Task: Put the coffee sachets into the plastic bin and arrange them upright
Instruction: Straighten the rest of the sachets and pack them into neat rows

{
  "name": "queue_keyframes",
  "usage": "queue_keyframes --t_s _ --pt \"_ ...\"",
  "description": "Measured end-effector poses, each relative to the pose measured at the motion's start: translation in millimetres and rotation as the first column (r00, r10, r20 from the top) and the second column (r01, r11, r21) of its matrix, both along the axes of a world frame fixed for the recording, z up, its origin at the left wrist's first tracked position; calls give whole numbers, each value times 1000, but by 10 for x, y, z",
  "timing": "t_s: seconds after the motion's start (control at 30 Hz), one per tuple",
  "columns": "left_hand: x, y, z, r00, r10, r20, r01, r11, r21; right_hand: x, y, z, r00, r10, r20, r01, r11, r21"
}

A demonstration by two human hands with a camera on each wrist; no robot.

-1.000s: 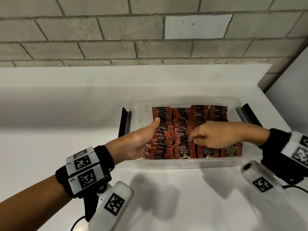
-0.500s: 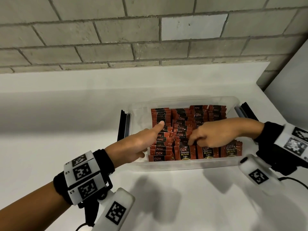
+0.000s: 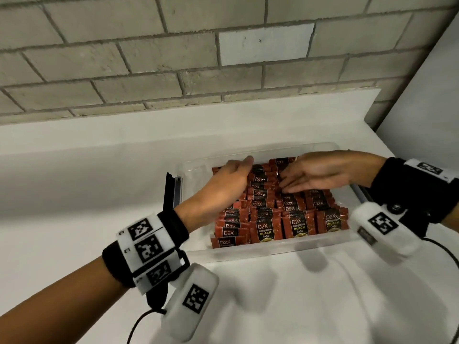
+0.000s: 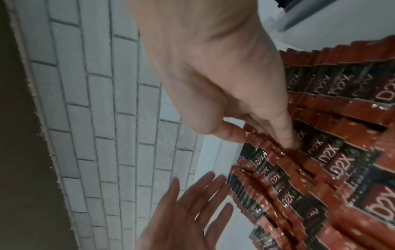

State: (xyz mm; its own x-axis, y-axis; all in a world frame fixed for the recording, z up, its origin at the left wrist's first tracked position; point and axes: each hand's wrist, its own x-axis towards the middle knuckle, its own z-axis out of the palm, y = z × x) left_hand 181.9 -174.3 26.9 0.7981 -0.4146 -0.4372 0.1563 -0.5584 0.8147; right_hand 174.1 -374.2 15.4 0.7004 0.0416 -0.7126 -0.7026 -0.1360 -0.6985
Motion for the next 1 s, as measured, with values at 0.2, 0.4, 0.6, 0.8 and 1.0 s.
queue_keyframes --t_s 0.2,0.4,0.6,0.8,1.0 --pt "115 -366 -20 954 60 -295 -99 988 -118 -14 61 -45 997 -64 -48 68 993 94" --pt "182 -404 -81 918 110 -381 -154 984 -87 34 97 -93 997 -43 -60 50 991 125" --pt "202 -368 -20 920 120 -374 -139 990 -25 80 79 -65 998 -57 -33 60 993 99" --pt "181 -380 32 886 144 -442 -181 983 -43 71 77 -60 998 -61 -26 63 995 79" --pt "138 -316 55 867 100 -489 -152 986 -67 5 68 -34 997 -50 -52 53 997 60"
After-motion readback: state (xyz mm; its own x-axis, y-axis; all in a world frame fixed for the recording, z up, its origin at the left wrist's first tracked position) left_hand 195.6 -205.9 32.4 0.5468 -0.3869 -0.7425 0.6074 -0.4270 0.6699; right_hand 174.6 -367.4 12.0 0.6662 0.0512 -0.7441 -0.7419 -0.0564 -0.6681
